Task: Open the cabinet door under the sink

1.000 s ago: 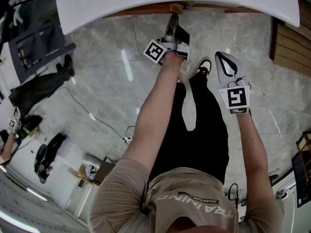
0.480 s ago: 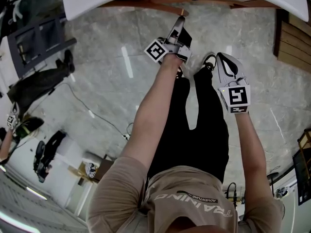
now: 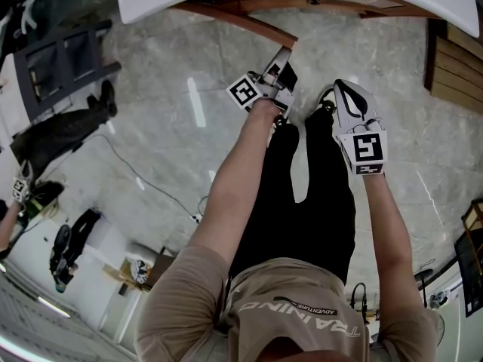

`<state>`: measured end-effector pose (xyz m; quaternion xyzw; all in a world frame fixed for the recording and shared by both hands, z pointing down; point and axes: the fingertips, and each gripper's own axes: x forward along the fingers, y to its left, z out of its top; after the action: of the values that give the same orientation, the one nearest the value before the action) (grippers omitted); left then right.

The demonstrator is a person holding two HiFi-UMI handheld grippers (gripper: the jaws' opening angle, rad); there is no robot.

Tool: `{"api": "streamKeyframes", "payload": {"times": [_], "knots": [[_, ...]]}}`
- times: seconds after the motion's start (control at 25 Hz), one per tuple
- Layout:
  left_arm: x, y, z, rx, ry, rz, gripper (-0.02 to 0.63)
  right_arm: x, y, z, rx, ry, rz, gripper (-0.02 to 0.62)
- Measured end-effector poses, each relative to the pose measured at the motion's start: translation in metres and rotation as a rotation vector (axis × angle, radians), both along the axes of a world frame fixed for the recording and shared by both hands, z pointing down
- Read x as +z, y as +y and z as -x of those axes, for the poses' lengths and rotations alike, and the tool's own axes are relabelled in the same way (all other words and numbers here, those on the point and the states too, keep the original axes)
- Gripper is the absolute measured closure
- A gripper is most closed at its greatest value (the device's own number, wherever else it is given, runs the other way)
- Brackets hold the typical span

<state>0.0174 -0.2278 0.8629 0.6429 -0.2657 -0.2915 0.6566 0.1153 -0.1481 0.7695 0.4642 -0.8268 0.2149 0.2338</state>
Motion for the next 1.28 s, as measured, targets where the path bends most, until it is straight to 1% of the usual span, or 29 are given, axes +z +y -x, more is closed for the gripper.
{"api": "streamKeyframes", "payload": {"times": [0.2,0.44,0.68,0.88,1.08,1.28], "knots": [[0.002,0.015,0.012,0.053,-0.007,-0.005,0.508,0.000,0.002,0.014,0.002,0.004,0.011,0.594],[0.007,0.033,0.029,0.078,-0.003,0.017,0.508,-0.002,0.012,0.039,-0.023,-0.009,0.020,0.594],[0.009,0.051,0.051,0.124,-0.003,0.027,0.508,-0.008,0.021,0.058,-0.039,-0.009,0.021,0.594],[0.014,0.068,0.087,0.141,-0.022,0.009,0.508,-0.009,0.026,0.070,-0.061,-0.003,0.018,0.594],[0.018,0.082,0.128,0.188,-0.063,0.004,0.508,-0.008,0.033,0.084,-0.076,0.003,0.024,0.594],[0.021,0.086,0.165,0.193,-0.106,-0.004,0.508,-0.006,0.037,0.097,-0.105,0.010,0.025,0.594]]}}
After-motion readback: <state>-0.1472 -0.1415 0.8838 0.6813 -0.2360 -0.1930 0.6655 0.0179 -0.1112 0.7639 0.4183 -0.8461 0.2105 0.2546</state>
